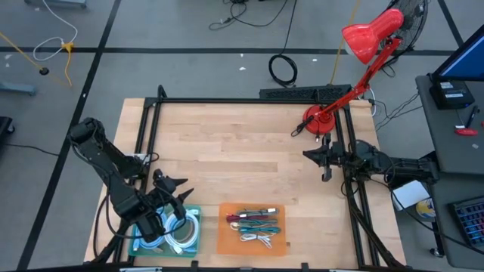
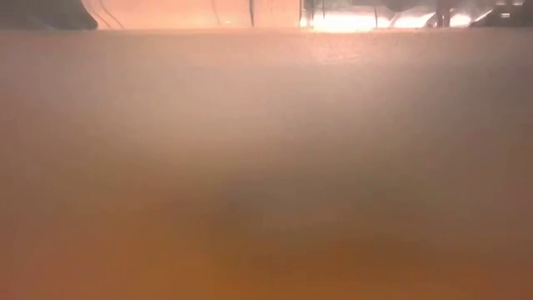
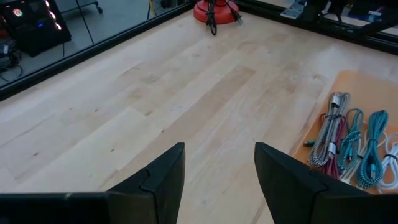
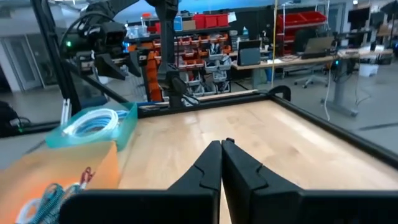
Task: Pick & Place USB Port
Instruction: Return to Home Position
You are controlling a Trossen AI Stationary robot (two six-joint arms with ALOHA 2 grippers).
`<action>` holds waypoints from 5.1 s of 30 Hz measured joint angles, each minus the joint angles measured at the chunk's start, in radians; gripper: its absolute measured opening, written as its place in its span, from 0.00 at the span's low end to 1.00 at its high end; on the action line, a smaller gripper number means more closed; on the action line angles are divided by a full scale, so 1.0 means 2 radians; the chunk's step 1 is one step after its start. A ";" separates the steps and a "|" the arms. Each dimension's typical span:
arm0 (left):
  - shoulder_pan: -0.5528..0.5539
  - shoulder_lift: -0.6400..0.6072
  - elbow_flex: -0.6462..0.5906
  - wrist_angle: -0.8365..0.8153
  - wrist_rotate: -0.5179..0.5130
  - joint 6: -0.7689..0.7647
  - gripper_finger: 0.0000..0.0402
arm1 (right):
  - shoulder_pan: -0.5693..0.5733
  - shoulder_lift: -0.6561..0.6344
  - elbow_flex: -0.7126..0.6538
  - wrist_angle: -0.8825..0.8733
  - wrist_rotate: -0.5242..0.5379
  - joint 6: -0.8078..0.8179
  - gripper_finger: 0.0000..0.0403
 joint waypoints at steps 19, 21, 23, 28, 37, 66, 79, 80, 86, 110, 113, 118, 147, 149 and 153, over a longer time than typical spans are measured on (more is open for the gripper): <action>0.013 -0.037 -0.057 -0.043 0.002 -0.015 0.01 | 0.000 0.000 0.000 0.001 0.001 0.018 0.00; 0.013 -0.069 -0.095 -0.026 -0.008 -0.024 0.01 | 0.000 0.000 0.000 0.001 0.001 0.018 0.00; 0.013 -0.112 -0.135 -0.001 -0.022 -0.023 0.00 | 0.000 0.000 0.000 0.001 0.001 0.018 0.00; 0.016 -0.240 -0.213 0.058 -0.055 0.031 0.00 | 0.000 0.000 0.000 0.001 0.001 0.018 0.00; 0.084 -0.415 -0.283 0.358 -0.005 0.475 0.00 | 0.000 0.000 0.000 0.001 0.001 0.018 0.00; 0.545 -0.458 -0.405 0.594 0.498 0.706 0.00 | 0.000 0.000 0.000 0.003 0.001 0.018 0.00; 0.537 -0.571 -0.484 0.634 0.524 0.711 0.00 | 0.000 0.000 0.000 0.003 0.001 0.018 0.00; 0.537 -0.580 -0.484 0.628 0.531 0.712 0.00 | 0.000 0.000 0.000 0.003 0.001 0.018 0.00; 0.537 -0.628 -0.484 0.584 0.527 0.719 0.00 | 0.000 0.000 0.000 0.003 0.001 0.018 0.00; 0.502 -0.683 -0.488 0.567 0.488 0.734 0.00 | 0.000 0.000 0.000 0.003 0.001 0.018 0.00; 0.498 -0.683 -0.488 0.559 0.481 0.717 0.00 | 0.000 0.000 0.000 0.003 0.001 0.018 0.00; 0.497 -0.672 -0.488 0.560 0.510 0.646 0.01 | 0.000 0.000 0.000 0.003 0.001 0.018 0.00; 0.497 -0.671 -0.488 0.564 0.497 0.643 0.06 | 0.000 0.000 0.000 0.003 0.001 0.018 0.00; 0.497 -0.671 -0.488 0.564 0.497 0.643 0.06 | 0.000 0.000 0.000 0.003 0.001 0.018 0.00; 0.497 -0.671 -0.488 0.564 0.497 0.643 0.06 | 0.000 0.000 0.000 0.003 0.001 0.018 0.00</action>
